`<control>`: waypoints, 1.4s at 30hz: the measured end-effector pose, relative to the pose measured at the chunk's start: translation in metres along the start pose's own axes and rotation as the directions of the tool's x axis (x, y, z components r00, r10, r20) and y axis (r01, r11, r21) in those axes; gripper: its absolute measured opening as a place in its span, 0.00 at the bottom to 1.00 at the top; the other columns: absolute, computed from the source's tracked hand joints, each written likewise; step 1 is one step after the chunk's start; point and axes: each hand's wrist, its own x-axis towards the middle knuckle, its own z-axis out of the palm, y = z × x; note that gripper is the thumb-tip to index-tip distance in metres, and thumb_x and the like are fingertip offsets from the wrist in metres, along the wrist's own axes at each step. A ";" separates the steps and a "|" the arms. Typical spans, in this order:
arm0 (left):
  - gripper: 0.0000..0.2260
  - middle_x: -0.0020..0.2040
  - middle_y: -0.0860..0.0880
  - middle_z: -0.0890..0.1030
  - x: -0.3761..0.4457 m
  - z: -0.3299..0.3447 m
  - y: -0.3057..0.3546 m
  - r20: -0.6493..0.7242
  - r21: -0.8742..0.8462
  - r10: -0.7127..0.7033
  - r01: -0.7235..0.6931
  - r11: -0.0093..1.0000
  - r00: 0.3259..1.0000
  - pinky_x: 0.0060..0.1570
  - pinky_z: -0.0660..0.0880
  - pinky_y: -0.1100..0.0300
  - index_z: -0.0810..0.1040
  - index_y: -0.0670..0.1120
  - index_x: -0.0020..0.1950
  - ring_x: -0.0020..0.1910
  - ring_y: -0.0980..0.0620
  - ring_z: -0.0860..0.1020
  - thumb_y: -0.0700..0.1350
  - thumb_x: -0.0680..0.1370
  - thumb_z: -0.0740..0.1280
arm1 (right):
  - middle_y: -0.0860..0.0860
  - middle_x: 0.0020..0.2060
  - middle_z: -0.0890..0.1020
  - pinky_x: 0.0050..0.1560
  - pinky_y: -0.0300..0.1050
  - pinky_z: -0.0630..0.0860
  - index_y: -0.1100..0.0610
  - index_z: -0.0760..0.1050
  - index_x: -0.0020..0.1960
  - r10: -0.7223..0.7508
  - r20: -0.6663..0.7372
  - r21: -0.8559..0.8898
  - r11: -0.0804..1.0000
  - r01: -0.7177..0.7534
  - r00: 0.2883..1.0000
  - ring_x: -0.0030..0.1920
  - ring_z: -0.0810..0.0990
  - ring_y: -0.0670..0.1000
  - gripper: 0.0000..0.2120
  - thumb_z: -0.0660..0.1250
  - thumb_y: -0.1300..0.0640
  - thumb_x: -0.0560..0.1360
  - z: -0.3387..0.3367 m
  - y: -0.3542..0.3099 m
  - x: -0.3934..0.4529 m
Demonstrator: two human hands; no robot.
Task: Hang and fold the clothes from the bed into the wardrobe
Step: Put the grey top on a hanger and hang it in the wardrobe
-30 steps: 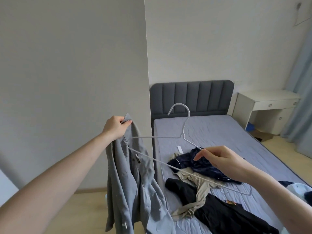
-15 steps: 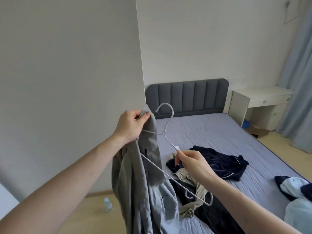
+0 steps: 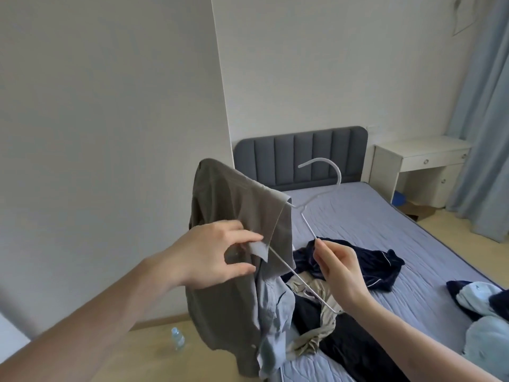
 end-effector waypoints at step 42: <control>0.17 0.33 0.49 0.71 0.034 -0.101 -0.053 -0.410 -0.076 -0.033 0.002 0.997 0.912 0.35 0.64 0.55 0.66 0.50 0.32 0.34 0.49 0.69 0.53 0.77 0.67 | 0.41 0.29 0.78 0.33 0.32 0.69 0.48 0.82 0.34 0.341 0.371 0.006 0.929 -0.369 0.864 0.31 0.74 0.40 0.11 0.77 0.51 0.74 0.085 0.058 0.021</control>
